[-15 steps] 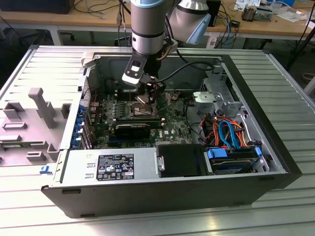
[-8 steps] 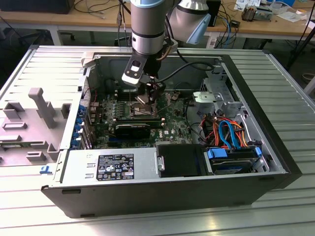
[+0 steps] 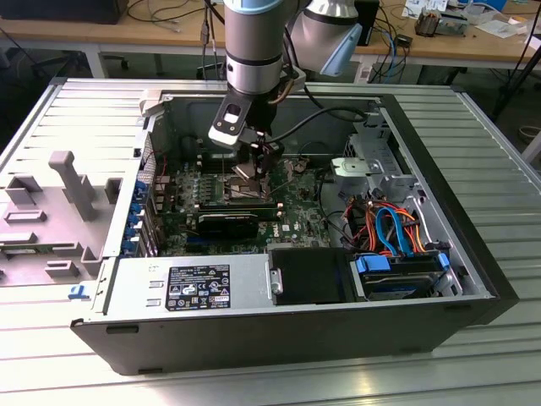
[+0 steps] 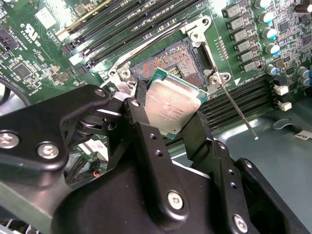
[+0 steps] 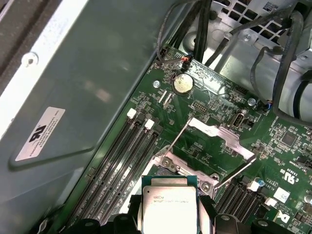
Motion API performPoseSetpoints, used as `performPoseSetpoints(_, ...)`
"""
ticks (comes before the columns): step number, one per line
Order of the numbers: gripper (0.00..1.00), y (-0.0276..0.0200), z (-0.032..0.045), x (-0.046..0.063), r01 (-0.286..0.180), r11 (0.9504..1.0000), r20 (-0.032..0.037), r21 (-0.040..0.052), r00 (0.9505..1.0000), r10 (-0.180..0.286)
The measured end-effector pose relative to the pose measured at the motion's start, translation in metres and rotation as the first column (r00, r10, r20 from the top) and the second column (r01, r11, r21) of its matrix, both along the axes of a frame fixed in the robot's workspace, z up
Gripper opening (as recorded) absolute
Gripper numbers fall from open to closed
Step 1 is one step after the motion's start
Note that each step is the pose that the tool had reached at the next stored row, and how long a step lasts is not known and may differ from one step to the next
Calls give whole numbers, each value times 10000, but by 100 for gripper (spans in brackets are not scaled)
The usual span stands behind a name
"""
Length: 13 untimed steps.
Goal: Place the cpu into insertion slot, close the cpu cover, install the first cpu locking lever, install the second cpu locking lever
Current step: 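Place the cpu into insertion slot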
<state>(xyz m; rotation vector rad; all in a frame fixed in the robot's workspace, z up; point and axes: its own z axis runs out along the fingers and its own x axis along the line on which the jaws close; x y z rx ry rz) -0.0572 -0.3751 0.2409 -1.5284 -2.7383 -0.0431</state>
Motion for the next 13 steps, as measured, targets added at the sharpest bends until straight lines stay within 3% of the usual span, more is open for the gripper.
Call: performPoseSetpoints(13,54,0,-5,0,156,9999,0,0,9999,-156)
